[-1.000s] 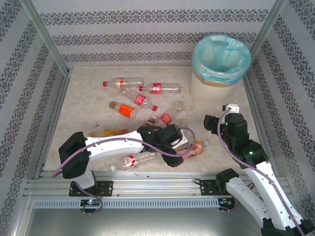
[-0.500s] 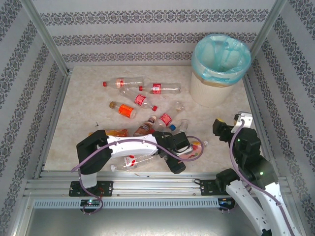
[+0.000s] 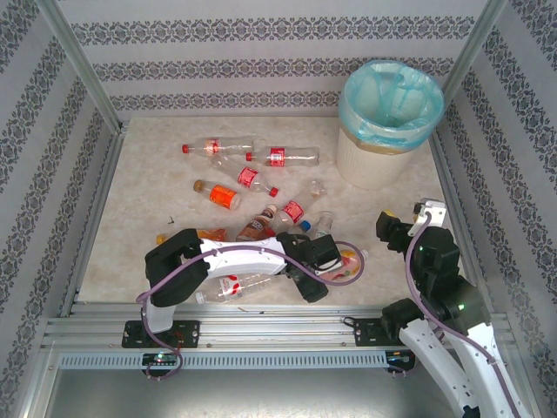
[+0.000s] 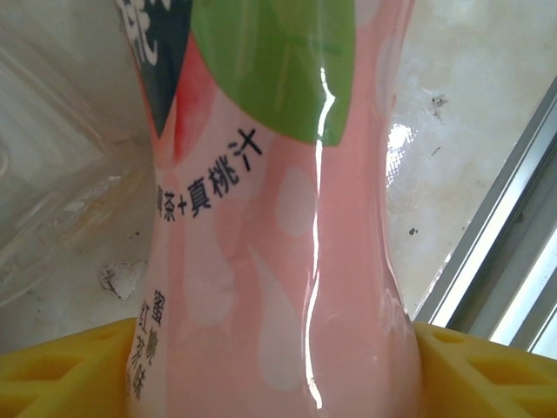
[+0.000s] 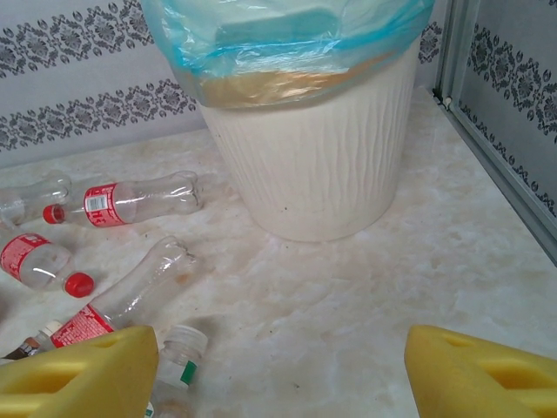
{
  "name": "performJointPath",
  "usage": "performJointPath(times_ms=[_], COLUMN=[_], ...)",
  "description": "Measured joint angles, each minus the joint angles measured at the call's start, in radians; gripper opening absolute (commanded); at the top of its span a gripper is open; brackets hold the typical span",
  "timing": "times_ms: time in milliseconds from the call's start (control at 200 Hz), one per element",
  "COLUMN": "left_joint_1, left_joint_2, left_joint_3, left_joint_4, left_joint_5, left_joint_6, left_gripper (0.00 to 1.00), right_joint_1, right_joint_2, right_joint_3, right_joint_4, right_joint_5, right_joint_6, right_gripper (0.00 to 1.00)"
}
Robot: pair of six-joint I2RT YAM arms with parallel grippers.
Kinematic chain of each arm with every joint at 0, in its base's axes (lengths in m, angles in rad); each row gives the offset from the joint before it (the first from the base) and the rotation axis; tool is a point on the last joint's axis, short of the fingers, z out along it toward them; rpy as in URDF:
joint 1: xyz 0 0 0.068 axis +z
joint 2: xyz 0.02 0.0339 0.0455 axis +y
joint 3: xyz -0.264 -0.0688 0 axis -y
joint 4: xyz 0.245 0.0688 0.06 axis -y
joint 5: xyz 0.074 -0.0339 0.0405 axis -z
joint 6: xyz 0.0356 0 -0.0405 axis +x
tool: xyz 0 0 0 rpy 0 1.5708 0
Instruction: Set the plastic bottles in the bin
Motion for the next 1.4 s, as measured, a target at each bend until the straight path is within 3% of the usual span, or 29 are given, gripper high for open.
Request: performJointPath(times_ms=[180, 430, 580, 719, 824, 1084, 1229, 1399], left_joint_1=[0.0, 0.0, 0.0, 0.006, 0.046, 0.279, 0.306, 0.332], left_joint_2=[0.003, -0.019, -0.158, -0.33, -0.432, -0.637, -0.715, -0.794], left_joint_3=[0.011, 0.011, -0.008, -0.018, -0.026, -0.121, -0.126, -0.216], left_joint_4=[0.0, -0.006, -0.004, 0.011, 0.02, 0.045, 0.04, 0.114], left_joint_5=[0.002, 0.051, 0.089, 0.058, 0.016, -0.046, -0.064, -0.093], left_joint_6=[0.0, 0.007, 0.043, 0.085, 0.095, 0.111, 0.18, 0.227], left_gripper=[0.59, 0.58, 0.59, 0.59, 0.58, 0.58, 0.58, 0.57], right_joint_1=[0.0, 0.0, 0.0, 0.0, 0.0, 0.0, 0.008, 0.087], right_joint_2=[0.001, 0.001, 0.022, 0.1, 0.178, 0.381, 0.472, 0.577], right_joint_3=[0.0, 0.0, 0.007, 0.07, 0.171, 0.409, 0.416, 0.416], right_joint_4=[0.0, 0.001, 0.028, 0.067, 0.118, 0.275, 0.364, 0.412], right_joint_5=[0.0, 0.0, -0.008, -0.043, -0.1, -0.348, -0.488, -0.584], right_joint_6=[0.001, 0.003, 0.004, 0.007, 0.007, 0.016, 0.05, 0.055], right_gripper=[0.75, 0.75, 0.75, 0.75, 0.75, 0.75, 0.73, 0.73])
